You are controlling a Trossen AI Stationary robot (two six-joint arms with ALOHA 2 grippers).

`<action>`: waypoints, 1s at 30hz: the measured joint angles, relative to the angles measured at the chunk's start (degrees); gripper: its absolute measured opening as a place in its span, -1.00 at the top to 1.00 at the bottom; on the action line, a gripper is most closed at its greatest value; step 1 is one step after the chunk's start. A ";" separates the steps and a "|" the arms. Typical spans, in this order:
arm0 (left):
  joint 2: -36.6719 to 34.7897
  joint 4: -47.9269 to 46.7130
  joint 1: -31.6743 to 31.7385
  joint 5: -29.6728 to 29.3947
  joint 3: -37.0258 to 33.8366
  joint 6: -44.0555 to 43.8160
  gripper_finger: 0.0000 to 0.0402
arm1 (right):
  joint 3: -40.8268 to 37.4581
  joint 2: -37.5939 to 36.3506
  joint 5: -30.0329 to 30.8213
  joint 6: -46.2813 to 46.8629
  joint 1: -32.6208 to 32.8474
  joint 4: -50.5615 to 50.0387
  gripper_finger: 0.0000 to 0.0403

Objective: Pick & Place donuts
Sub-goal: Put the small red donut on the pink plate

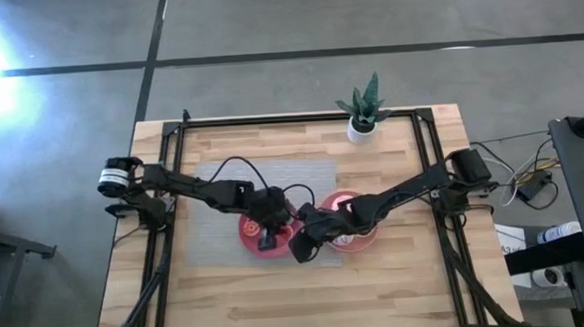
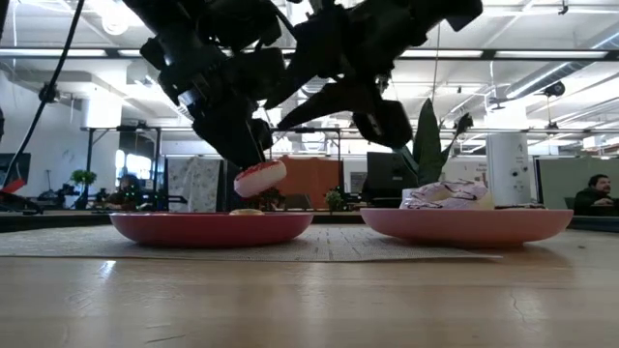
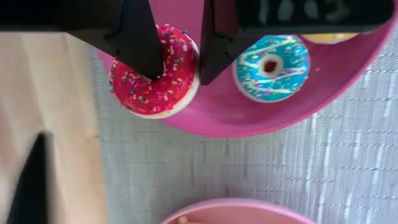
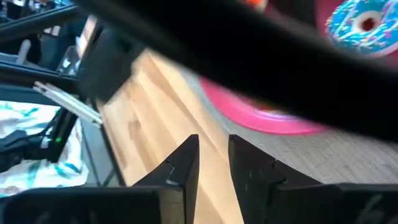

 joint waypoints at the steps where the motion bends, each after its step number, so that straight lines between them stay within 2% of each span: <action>1: -0.18 0.00 -0.12 0.31 0.00 -0.02 0.60 | 0.18 0.28 0.29 -0.20 -0.04 0.05 0.62; 13: -1.22 0.31 -1.72 0.00 -0.13 -0.66 0.58 | -1.42 0.46 7.86 1.32 -0.07 0.36 0.68; 18: -1.42 0.44 -1.72 -0.84 -0.13 -1.16 0.57 | -1.55 0.47 8.04 -0.68 0.80 2.87 0.68; 24: -1.44 0.39 -1.59 -4.87 -0.13 -1.36 0.58 | -1.22 -0.08 8.00 -2.82 2.44 3.08 0.68; 30: -1.44 -0.17 -1.55 -4.95 -0.13 -4.35 0.53 | -1.79 -0.25 8.02 -2.55 2.75 3.03 0.68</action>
